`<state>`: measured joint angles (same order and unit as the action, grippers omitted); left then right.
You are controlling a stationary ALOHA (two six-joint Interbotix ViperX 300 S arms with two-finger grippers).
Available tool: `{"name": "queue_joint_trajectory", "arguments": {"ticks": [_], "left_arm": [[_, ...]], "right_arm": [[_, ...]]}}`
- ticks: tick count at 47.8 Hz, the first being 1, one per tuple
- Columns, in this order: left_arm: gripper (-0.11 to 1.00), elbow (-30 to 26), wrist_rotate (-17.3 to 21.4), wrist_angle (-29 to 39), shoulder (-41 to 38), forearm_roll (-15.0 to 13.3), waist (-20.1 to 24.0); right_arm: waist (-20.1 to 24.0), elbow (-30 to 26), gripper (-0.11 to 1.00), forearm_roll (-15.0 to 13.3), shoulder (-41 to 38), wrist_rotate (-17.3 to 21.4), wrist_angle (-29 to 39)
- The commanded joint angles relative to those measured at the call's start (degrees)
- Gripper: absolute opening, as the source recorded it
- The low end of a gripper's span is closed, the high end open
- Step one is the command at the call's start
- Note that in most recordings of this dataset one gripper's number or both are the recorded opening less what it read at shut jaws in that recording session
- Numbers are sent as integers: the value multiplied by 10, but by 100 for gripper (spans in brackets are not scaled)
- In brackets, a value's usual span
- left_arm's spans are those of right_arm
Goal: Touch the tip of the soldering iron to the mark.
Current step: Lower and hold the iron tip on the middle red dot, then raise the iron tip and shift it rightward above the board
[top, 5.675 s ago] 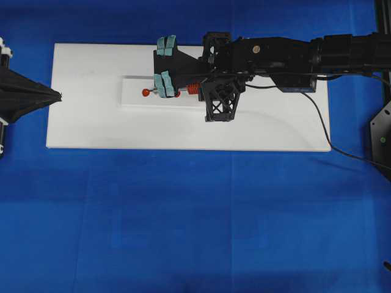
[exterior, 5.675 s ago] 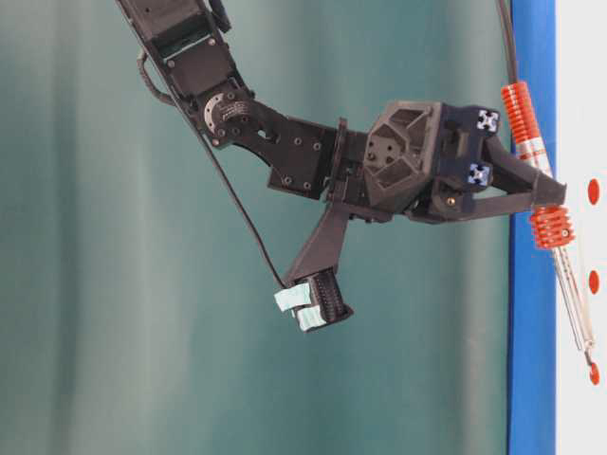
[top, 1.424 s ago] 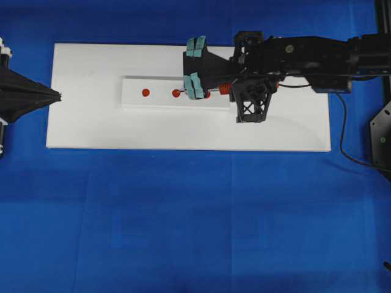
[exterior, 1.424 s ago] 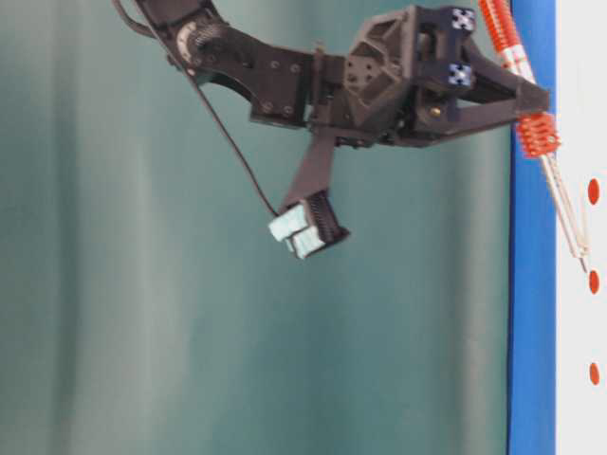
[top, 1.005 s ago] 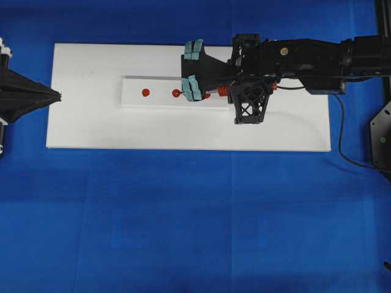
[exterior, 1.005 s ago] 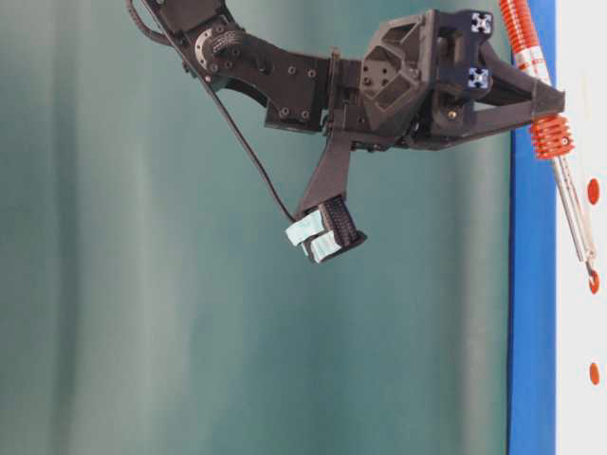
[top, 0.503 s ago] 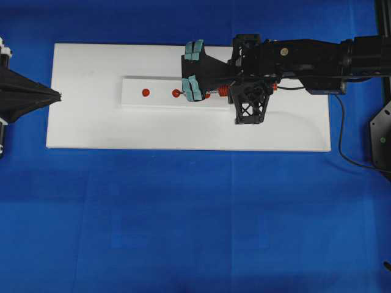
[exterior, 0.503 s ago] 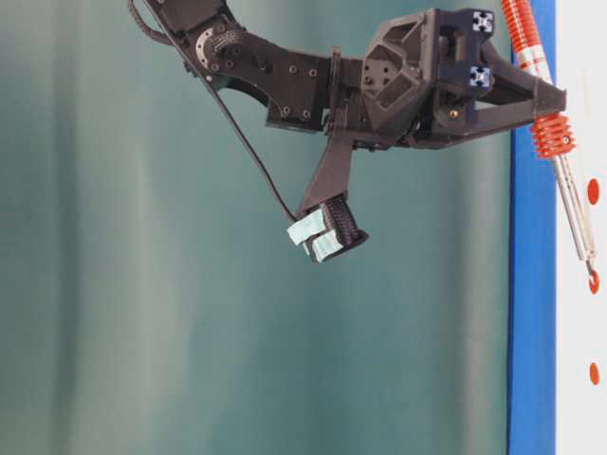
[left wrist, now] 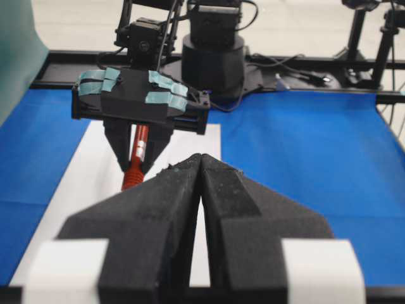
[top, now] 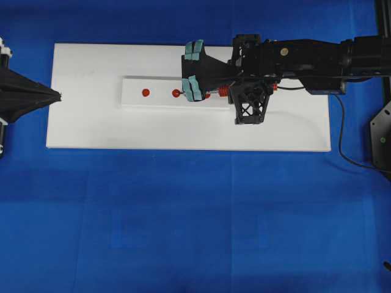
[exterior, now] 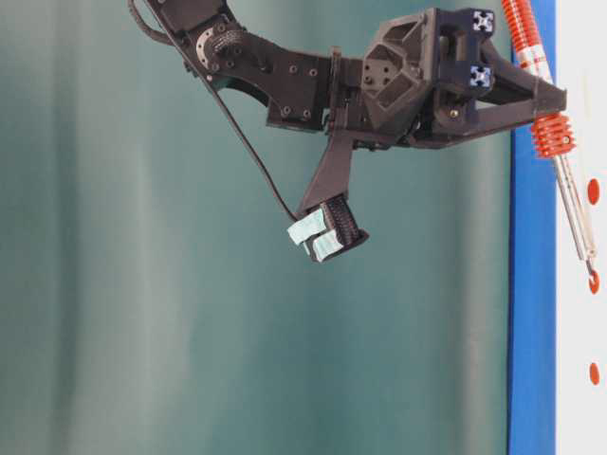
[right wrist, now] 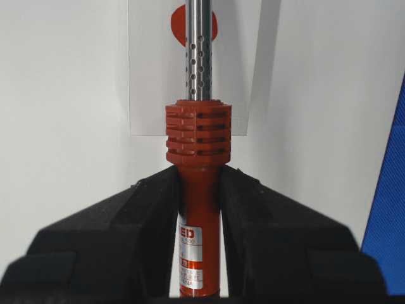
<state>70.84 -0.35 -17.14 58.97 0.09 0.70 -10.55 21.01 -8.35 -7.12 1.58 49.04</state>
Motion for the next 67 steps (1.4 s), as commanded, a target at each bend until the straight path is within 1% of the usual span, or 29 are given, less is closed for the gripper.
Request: {"name": "queue_joint_trajectory", "arguments": {"ticks": [1,15,25,41,51,57,67], "left_arm": [[0,-6,-1,-5,-3,0,1],[0,-6,-1,-5,-4,0,1],[0,-6,0,-5,-4,1,1],[0,-6,0,-4,-4,0,2],[0,-6,0,-4,-4,0,1],[0,-6,0,-5,-3,0,1],[0,-6,0,-5,-4,0,1]], "right_arm": [[1,-4,6,1,8,-1,-5],[1,-5,6,0,8,-1,-5],[-4,-16,6,-5,34,4,20],[-4,-64,6,-33,94,6,91],[-4,-94,6,-62,110,6,137],[-4,-100,6,-64,110,7,150],[-4,-98,6,-64,110,7,144]]}}
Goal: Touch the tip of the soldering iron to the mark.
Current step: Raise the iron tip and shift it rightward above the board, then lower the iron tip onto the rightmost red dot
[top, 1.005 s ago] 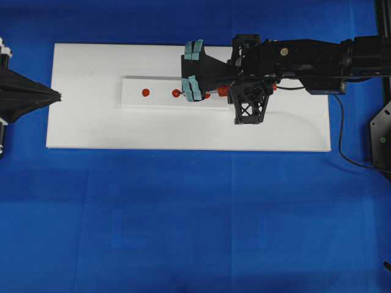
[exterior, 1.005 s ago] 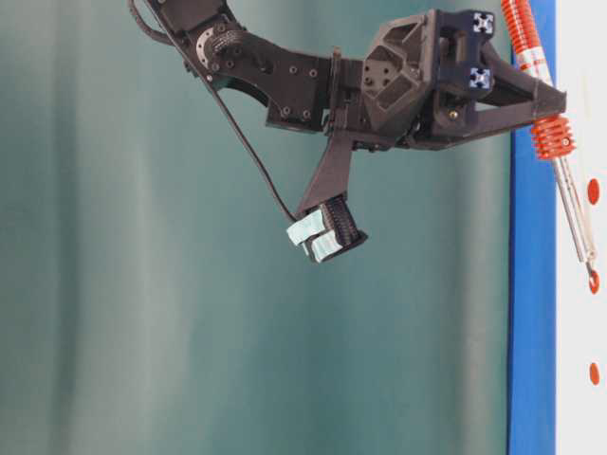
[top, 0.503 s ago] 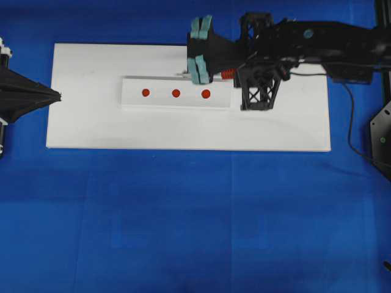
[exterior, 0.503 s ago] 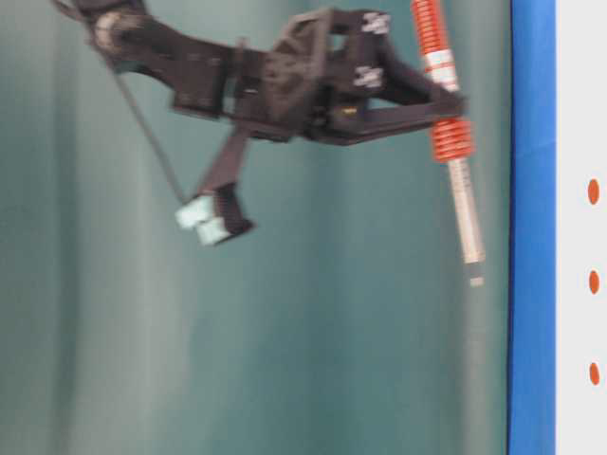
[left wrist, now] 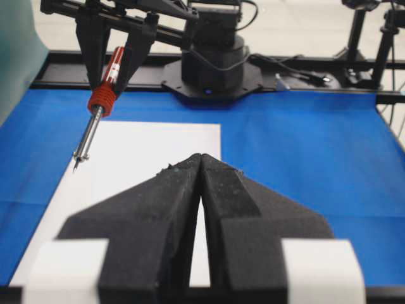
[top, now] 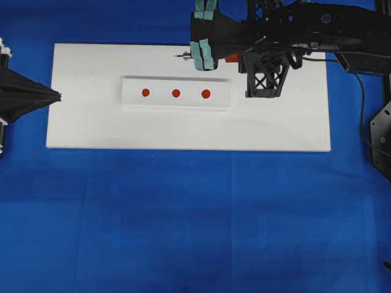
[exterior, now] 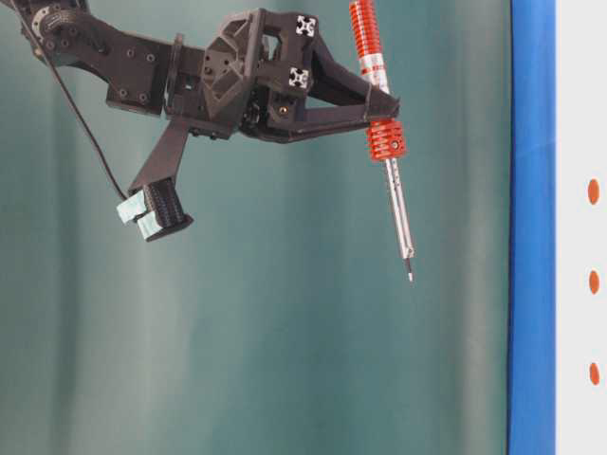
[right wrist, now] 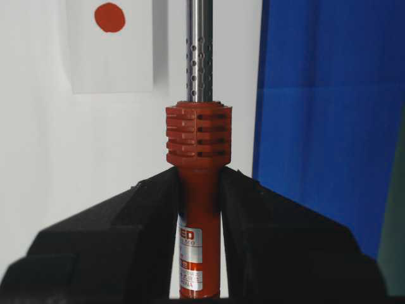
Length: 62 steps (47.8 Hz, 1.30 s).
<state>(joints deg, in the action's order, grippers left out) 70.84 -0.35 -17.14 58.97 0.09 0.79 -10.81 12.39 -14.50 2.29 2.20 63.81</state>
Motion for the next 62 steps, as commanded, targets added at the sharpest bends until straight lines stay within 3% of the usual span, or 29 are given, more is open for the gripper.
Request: {"name": "queue_joint_trajectory", "arguments": {"ticks": [1,9,39,62], "left_arm": [[0,-6,0,-5,-4,0,0],[0,-6,0,-5,-4,0,0],[0,-6,-1,-5,-4,1,0],[0,-6,-1,-5,-4,0,1]], "right_arm": [[-1,-12,6,-3,17,1,-4],[-1,-1,6,-3,25,1,-4],[-1,137,6,-2,141,3,-8],[-1,142,6,2,142,2,-21]]}}
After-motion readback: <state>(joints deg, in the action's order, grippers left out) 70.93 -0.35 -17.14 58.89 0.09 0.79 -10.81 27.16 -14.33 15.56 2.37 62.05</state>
